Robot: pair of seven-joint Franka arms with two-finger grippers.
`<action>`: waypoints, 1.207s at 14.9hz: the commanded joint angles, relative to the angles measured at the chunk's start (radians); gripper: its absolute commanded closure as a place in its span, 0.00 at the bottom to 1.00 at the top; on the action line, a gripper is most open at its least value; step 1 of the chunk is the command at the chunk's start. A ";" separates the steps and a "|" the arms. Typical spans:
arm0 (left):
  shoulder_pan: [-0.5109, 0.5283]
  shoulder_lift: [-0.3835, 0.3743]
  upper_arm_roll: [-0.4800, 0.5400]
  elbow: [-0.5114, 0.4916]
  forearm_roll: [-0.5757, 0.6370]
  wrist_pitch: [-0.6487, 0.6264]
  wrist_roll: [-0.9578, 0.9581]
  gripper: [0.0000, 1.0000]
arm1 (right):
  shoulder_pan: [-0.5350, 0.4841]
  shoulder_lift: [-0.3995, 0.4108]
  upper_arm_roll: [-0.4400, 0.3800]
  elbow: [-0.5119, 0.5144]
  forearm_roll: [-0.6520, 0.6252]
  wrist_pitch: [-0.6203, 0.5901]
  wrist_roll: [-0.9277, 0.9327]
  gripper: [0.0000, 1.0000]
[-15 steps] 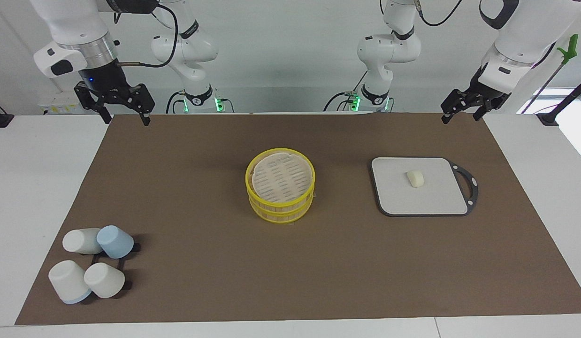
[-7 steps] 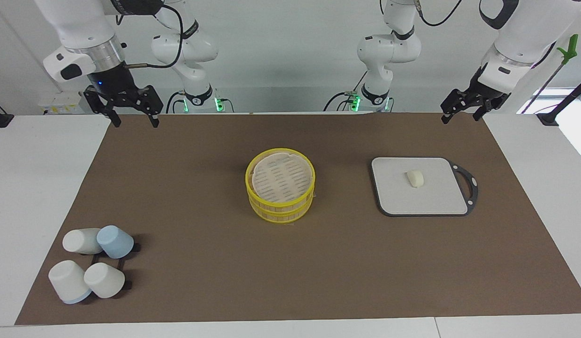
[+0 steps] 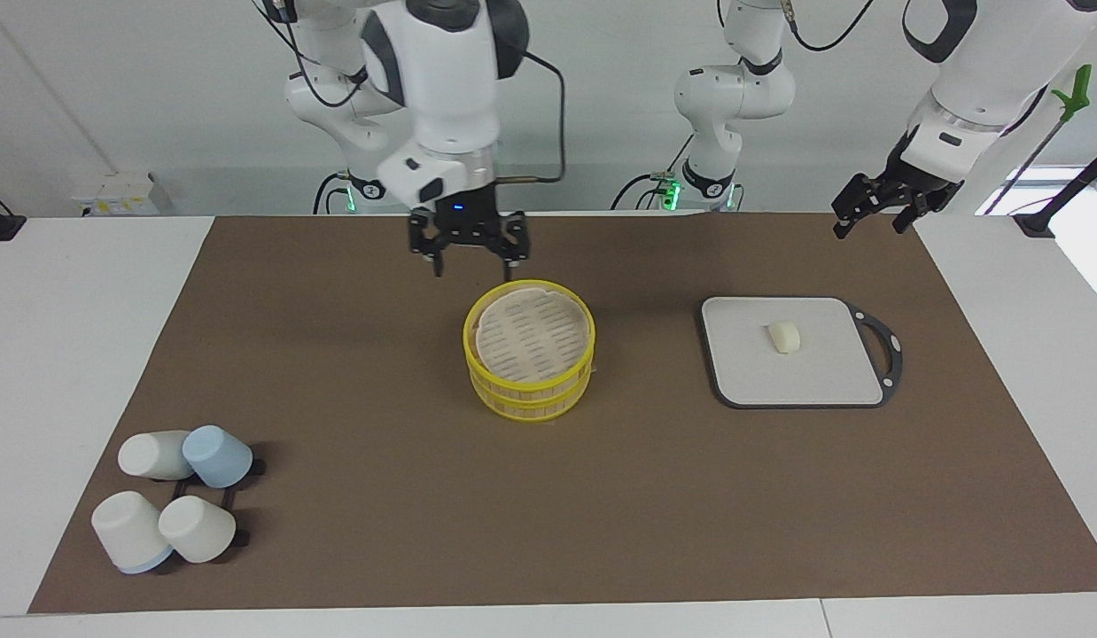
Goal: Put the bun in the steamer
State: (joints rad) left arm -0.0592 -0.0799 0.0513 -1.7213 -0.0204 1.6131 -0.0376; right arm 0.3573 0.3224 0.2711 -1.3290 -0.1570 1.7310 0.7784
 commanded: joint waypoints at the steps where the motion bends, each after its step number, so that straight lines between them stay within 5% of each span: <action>1: 0.019 -0.101 0.002 -0.269 0.017 0.189 0.028 0.00 | 0.089 0.152 -0.001 0.128 -0.062 0.053 0.105 0.00; 4: 0.032 -0.086 0.002 -0.441 0.017 0.380 0.028 0.00 | 0.115 0.204 0.003 0.088 -0.099 0.137 0.136 0.00; 8: 0.030 -0.017 0.001 -0.622 0.017 0.643 0.019 0.00 | 0.094 0.167 0.005 -0.168 -0.090 0.399 0.167 0.00; 15: -0.007 0.081 -0.002 -0.664 0.014 0.804 -0.018 0.00 | 0.135 0.112 0.007 -0.299 -0.093 0.423 0.168 0.00; 18: -0.007 0.095 -0.002 -0.682 0.014 0.861 -0.016 0.16 | 0.137 0.107 0.007 -0.303 -0.093 0.413 0.165 0.01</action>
State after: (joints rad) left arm -0.0525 0.0152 0.0393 -2.3750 -0.0192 2.4167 -0.0361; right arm 0.5023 0.4644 0.2734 -1.5803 -0.2357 2.1273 0.9176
